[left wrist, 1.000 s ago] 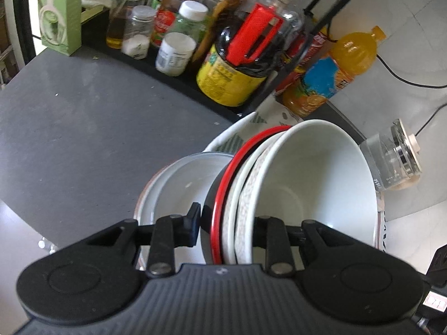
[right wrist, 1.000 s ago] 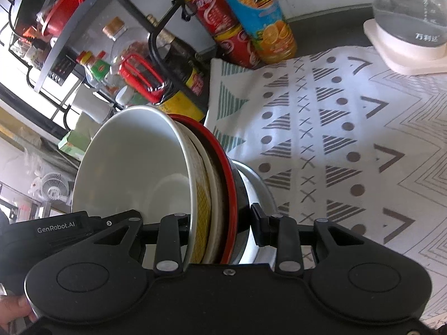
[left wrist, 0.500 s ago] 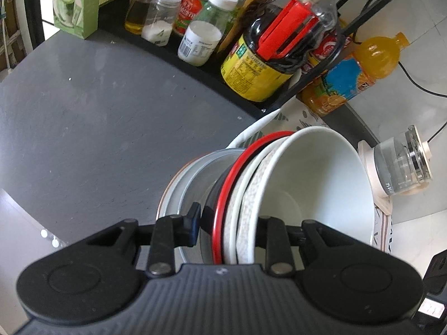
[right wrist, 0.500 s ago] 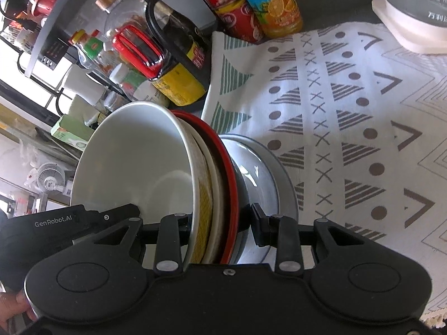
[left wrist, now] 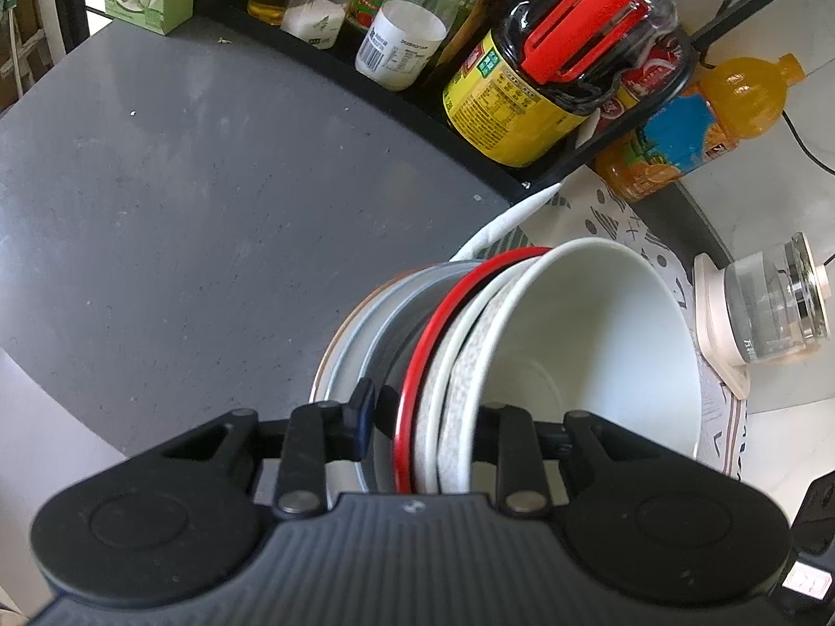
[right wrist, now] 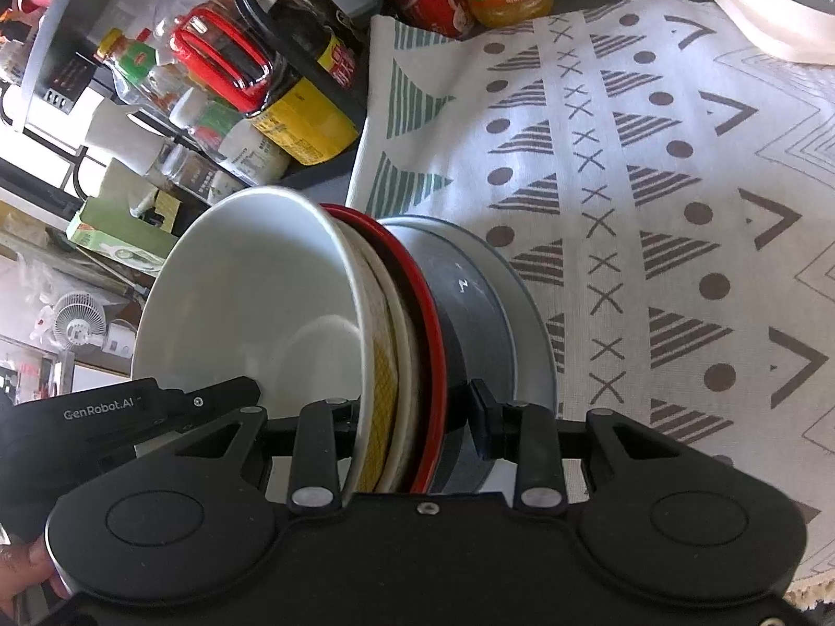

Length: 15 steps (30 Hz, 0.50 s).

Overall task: Organize plates and bowls
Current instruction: 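Carry the bowl stack with both grippers over the white plate stack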

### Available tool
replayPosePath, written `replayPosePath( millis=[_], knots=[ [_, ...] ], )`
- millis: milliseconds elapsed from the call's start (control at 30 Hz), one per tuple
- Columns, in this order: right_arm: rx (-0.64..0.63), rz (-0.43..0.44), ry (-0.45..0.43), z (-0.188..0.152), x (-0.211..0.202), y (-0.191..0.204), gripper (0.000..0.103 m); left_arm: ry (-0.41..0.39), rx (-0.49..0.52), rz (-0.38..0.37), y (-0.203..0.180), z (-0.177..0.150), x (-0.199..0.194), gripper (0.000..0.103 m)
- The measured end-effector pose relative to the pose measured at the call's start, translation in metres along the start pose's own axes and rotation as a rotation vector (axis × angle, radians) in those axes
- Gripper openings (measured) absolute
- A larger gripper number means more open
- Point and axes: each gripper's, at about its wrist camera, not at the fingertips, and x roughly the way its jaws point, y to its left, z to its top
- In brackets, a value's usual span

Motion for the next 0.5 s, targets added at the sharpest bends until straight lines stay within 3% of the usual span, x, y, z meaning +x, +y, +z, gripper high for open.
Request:
replayPosePath(
  millis=[500],
  knots=[
    [-0.010, -0.019, -0.028, 0.0065, 0.0032, 0.0041, 0.039, 0.008, 0.027, -0.017, -0.0018, 0.0106, 0.0096, 0.029]
  ],
)
